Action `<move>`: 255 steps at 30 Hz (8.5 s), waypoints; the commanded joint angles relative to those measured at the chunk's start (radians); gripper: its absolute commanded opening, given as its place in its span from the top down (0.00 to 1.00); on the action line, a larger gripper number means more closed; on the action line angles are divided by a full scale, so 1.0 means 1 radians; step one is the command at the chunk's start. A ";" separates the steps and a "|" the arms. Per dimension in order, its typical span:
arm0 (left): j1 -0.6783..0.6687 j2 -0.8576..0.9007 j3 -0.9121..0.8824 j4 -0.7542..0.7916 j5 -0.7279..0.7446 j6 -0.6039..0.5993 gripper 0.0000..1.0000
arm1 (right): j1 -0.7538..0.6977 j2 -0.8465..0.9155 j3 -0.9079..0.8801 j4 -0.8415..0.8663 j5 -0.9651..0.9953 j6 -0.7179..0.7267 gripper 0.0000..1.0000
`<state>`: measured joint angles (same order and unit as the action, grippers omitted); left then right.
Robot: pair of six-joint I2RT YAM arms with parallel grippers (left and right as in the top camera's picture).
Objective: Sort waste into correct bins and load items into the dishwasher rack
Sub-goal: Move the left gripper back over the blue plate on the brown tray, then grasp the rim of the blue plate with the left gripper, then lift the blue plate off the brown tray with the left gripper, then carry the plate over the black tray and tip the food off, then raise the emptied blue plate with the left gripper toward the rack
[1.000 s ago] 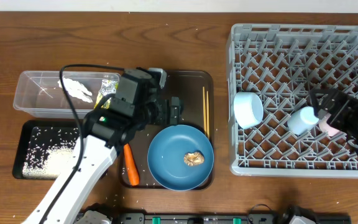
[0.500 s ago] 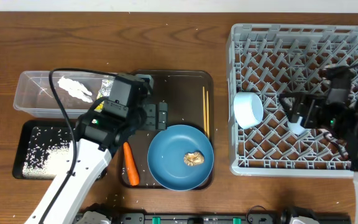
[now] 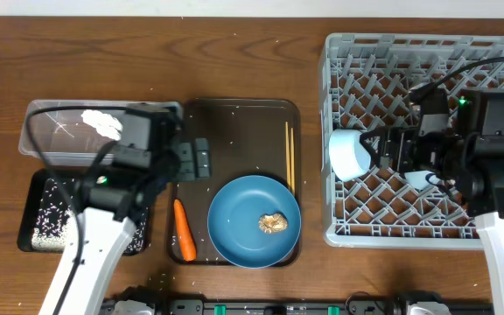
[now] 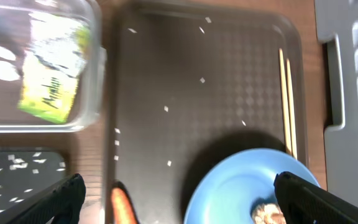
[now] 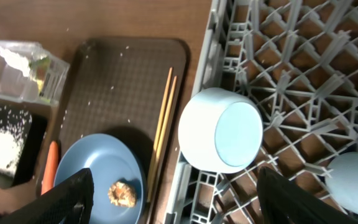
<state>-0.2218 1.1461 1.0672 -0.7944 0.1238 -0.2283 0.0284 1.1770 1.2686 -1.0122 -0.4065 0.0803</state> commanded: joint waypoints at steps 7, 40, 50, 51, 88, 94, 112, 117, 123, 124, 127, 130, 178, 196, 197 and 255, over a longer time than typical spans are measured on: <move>0.050 -0.056 0.036 -0.126 -0.013 -0.001 0.01 | 0.155 0.002 0.012 0.004 0.151 0.083 0.22; -0.145 0.282 -0.071 -0.211 0.059 0.064 0.18 | 0.274 0.085 0.012 0.091 0.227 0.131 0.23; -0.511 0.272 -0.070 -0.217 0.127 0.179 0.26 | 0.274 0.085 0.012 0.140 0.227 0.135 0.21; -0.563 0.272 -0.071 -0.216 0.099 0.171 0.25 | 0.274 0.085 0.012 0.140 0.227 0.141 0.21; -0.863 0.467 -0.167 0.008 -0.118 0.206 0.63 | 0.274 0.085 0.012 0.096 0.227 0.151 0.21; -0.740 0.465 -0.135 0.024 -0.109 0.206 0.71 | 0.274 0.085 0.012 0.096 0.227 0.152 0.22; -0.573 0.460 -0.131 0.131 -0.109 0.235 0.94 | 0.274 0.085 0.012 0.097 0.227 0.151 0.22; -0.571 0.464 -0.132 0.154 -0.118 0.245 0.88 | 0.274 0.085 0.012 0.097 0.227 0.151 0.22; -0.555 0.499 -0.132 0.195 -0.117 0.277 0.87 | 0.274 0.085 0.012 0.095 0.227 0.151 0.22; -0.554 0.500 -0.132 0.195 -0.117 0.277 0.87 | 0.274 0.085 0.012 0.095 0.227 0.151 0.22; -0.553 0.500 -0.132 0.195 -0.117 0.277 0.87 | 0.274 0.085 0.012 0.098 0.227 0.151 0.22; -0.552 0.499 -0.132 0.194 -0.117 0.278 0.84 | 0.274 0.085 0.012 0.104 0.227 0.151 0.22; 0.634 0.066 0.288 -0.188 0.571 -0.042 0.94 | 0.271 0.085 0.012 0.104 0.227 0.151 0.23; 1.181 0.094 0.013 0.140 1.296 0.236 0.94 | 0.271 0.085 0.012 0.103 0.227 0.151 0.22; 1.191 0.094 -0.003 0.154 1.310 0.236 0.94 | 0.271 0.085 0.012 0.103 0.227 0.151 0.21; -0.208 0.799 0.133 2.193 0.499 -0.943 0.94 | -0.216 -0.119 0.060 0.023 0.261 0.354 0.16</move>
<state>-0.3988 1.9274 1.1110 1.3659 0.6800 -1.0836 -0.1680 1.0599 1.3140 -0.9844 -0.1471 0.4183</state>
